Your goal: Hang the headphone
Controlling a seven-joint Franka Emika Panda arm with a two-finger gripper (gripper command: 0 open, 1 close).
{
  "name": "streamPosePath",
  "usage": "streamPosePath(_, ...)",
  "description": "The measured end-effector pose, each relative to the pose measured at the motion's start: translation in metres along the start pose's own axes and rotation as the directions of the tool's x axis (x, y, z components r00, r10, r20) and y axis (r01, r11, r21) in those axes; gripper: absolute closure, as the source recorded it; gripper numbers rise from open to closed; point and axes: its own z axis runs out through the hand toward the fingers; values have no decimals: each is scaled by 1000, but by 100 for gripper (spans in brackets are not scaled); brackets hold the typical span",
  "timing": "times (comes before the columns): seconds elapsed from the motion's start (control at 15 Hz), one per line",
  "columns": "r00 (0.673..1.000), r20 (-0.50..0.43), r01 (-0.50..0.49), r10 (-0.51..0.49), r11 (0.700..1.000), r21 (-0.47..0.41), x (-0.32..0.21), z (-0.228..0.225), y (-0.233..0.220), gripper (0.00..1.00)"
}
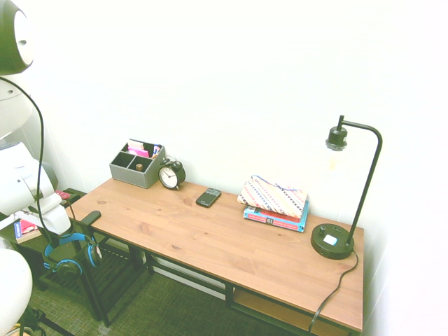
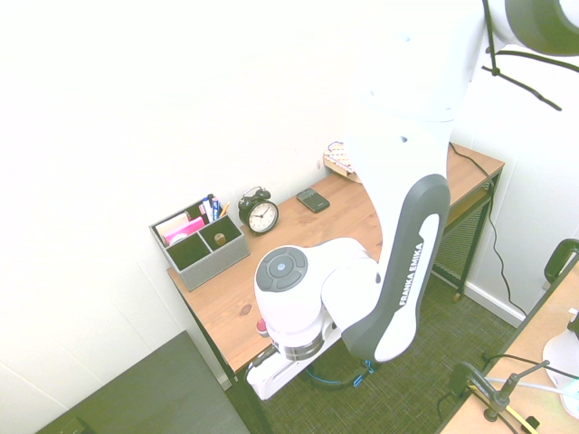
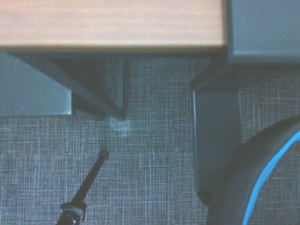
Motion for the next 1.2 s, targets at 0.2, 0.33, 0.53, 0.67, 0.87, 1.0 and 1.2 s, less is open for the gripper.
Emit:
streamPosePath(0.2,1000,-4,-10,10,1000,-9,-2,17,-8,100)
streamPosePath(0.33,1000,-14,-24,24,1000,-20,1,32,-14,100)
streamPosePath(0.53,999,-27,-47,46,998,-34,3,51,-22,0)
streamPosePath(0.67,998,-27,-54,53,998,-44,4,59,-26,0)
streamPosePath(0.87,998,-24,-59,57,997,-55,7,62,-29,0)
streamPosePath(1.0,998,-23,-58,56,997,-59,7,62,-29,0)
streamPosePath(1.2,998,-8,-56,55,996,-66,8,62,-30,0)
